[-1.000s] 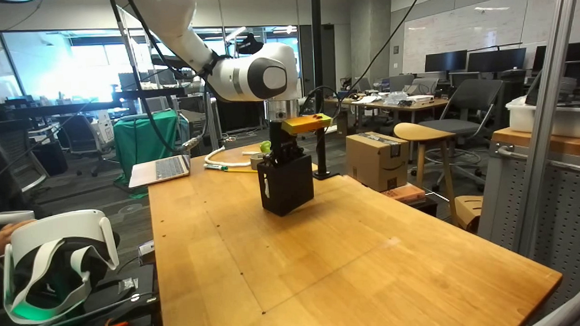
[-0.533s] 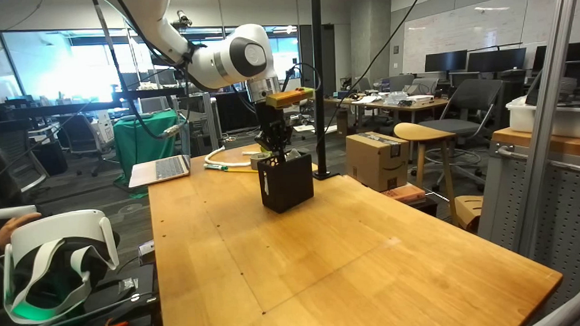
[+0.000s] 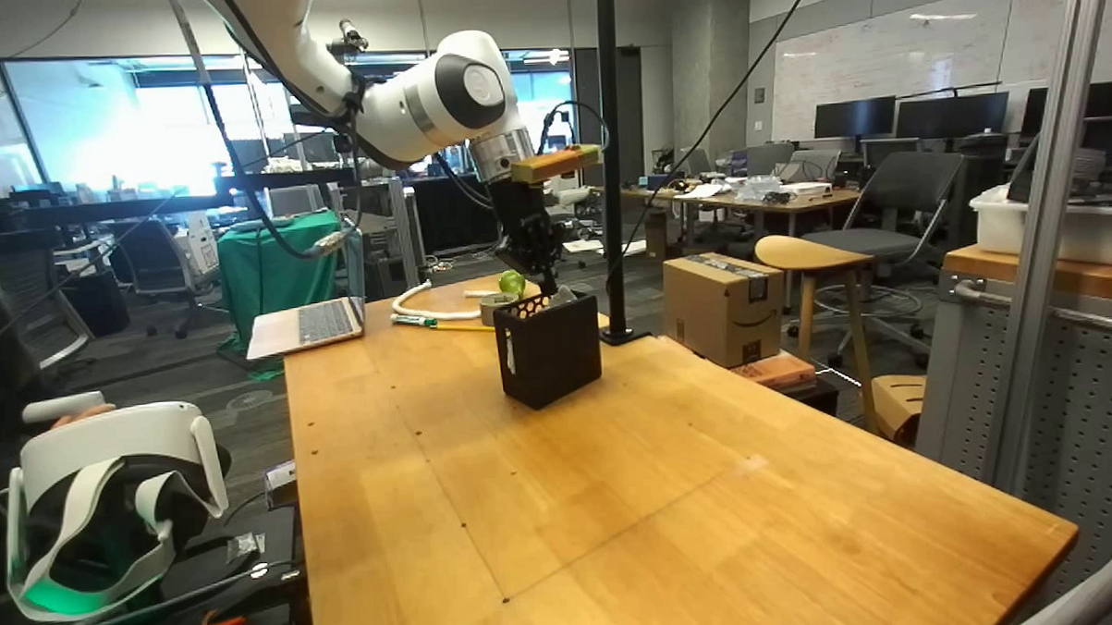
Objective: Place the towel in the basket
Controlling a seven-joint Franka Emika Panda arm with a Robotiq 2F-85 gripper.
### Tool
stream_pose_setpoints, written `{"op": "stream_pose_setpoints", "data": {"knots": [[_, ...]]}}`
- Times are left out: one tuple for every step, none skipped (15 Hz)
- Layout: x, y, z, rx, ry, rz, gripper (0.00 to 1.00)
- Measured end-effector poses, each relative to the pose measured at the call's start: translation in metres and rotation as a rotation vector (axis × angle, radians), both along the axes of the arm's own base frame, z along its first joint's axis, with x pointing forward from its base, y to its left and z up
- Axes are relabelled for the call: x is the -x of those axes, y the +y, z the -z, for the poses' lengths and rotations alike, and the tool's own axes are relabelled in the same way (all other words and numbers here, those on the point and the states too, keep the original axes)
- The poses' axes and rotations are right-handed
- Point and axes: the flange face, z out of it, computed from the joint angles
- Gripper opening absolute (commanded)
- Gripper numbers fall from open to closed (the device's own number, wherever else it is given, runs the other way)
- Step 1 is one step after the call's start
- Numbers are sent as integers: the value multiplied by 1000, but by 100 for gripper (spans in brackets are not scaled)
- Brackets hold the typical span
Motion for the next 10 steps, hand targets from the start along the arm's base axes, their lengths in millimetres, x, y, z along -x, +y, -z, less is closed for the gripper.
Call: {"op": "stream_pose_setpoints", "data": {"knots": [[-2,-1,-4,2,-9,-4,5],[-5,-1,-8,6,-20,-11,5],[-8,-1,-12,7,-29,-18,5],[-11,0,-17,6,-38,-25,5],[-13,1,-21,4,-45,-33,5],[-16,2,-25,1,-51,-40,5],[-20,3,-28,-2,-56,-48,5],[-23,5,-30,-5,-60,-56,5],[-26,6,-30,-7,-61,-61,5],[-30,7,-30,-9,-62,-67,5]]}}
